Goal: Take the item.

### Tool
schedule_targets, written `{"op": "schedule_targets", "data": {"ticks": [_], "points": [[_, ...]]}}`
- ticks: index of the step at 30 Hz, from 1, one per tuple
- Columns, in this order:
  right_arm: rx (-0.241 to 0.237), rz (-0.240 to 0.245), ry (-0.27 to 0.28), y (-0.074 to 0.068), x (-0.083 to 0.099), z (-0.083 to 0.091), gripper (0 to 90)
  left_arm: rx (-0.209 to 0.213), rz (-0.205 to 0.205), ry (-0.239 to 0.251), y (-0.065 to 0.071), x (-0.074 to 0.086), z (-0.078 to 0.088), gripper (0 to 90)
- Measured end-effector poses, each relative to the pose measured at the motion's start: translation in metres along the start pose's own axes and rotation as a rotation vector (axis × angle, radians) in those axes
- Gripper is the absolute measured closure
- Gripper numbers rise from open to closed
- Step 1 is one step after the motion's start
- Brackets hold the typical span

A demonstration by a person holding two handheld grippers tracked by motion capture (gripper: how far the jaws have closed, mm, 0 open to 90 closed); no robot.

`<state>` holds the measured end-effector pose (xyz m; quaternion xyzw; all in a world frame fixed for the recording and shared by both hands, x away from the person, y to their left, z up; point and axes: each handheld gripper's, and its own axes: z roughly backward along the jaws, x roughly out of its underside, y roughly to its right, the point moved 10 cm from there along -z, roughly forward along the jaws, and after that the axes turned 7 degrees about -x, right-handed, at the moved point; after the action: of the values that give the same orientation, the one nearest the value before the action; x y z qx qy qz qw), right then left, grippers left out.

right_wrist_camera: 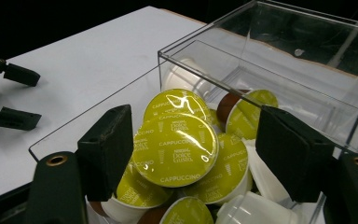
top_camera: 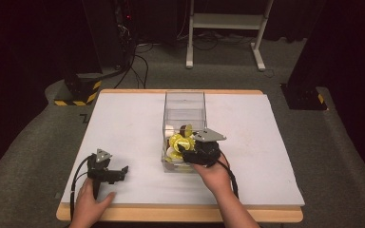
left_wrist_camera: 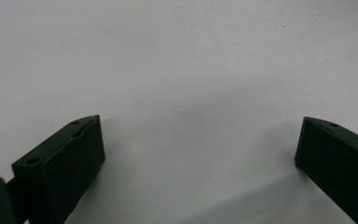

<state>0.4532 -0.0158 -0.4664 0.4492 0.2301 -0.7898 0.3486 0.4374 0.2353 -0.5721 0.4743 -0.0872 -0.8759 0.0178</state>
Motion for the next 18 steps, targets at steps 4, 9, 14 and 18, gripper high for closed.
{"op": "schedule_targets", "data": {"ticks": [4,9,14,18], "points": [[0.000,0.002,-0.009,-0.002,0.001,-0.005,25.6,0.000,-0.001,0.000,0.000,0.000,0.000,1.5],[0.002,0.009,-0.028,-0.003,0.003,-0.010,24.5,0.000,0.005,0.002,0.000,0.000,0.000,1.5],[-0.002,0.016,-0.049,-0.006,0.006,-0.014,26.6,0.000,0.005,0.003,0.000,0.000,0.000,1.5],[0.005,0.029,-0.060,-0.007,0.007,-0.015,28.0,0.000,0.005,0.003,0.000,0.000,0.000,1.5]]}}
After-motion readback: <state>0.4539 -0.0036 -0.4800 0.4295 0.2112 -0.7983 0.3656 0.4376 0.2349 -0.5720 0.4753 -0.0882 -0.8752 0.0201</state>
